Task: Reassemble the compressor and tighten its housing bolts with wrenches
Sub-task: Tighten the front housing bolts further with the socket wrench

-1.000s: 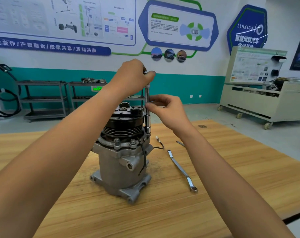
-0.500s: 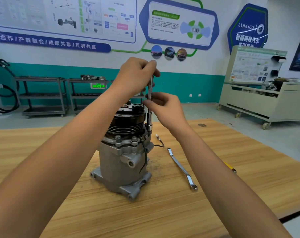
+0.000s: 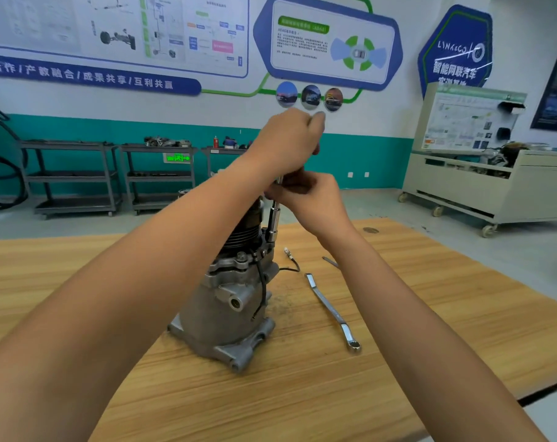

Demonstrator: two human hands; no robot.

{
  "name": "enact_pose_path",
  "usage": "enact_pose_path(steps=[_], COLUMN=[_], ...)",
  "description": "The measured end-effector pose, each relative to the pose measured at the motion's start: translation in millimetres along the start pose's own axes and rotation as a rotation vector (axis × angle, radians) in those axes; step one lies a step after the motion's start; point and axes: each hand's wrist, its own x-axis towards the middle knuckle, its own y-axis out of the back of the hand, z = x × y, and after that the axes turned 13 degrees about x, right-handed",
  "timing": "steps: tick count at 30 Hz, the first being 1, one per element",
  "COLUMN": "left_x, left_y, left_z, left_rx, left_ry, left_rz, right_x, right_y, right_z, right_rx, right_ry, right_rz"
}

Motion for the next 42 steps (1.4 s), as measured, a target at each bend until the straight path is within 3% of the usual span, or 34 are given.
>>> enact_pose_path(steps=[3,6,10,17,20,24,29,32,34,38,42], left_x=[-6.1,-8.2,-11.8,-12.6,-11.7,-13.0,-22.3,-20.9,-18.7,-18.7,-23.3], left_y=[-1.7,-4.5,-4.7,-9.3,-7.0,-8.3,-9.4,-2.9,0.6,-0.3,-1.1], left_z=[3.5,2.4,-13.5,-30.1,-33.5,-26.1,-25.6,-24.9,-22.2,-20.9,-16.6], left_rx=[0.413,0.412,0.062,-0.992,-1.078,-0.902,-0.145,0.321,0.512,0.445,0.258], left_ry=[-0.095,-0.101,0.048,0.334,0.412,0.371,0.015,-0.088,-0.114,-0.151,-0.114], left_rz=[0.16,0.198,0.22,0.007,-0.1,0.022,0.144,0.218,0.252,0.205,0.248], right_x=[-2.3,-3.1,-5.9,-4.6,-8.3,-3.6,-0.9,-5.9,-7.0,-7.6,-8.3], right_y=[-2.4,-4.9,-8.6,-10.7,-13.0,-12.7,-12.1,-10.2,-10.2,-11.1,-8.3], right_z=[1.7,4.0,2.0,1.6,1.1,5.3,7.5,2.6,0.9,-1.2,-0.5], right_rx=[-0.075,-0.088,-0.051,-0.017,-0.015,-0.078,-0.134,-0.164,-0.23,-0.251,-0.225], right_ry=[0.067,0.093,0.03,-0.006,-0.004,0.005,0.005,0.039,0.05,0.033,0.055], right_rz=[0.043,0.074,-0.038,-0.024,-0.046,0.043,0.098,0.051,-0.02,-0.083,-0.022])
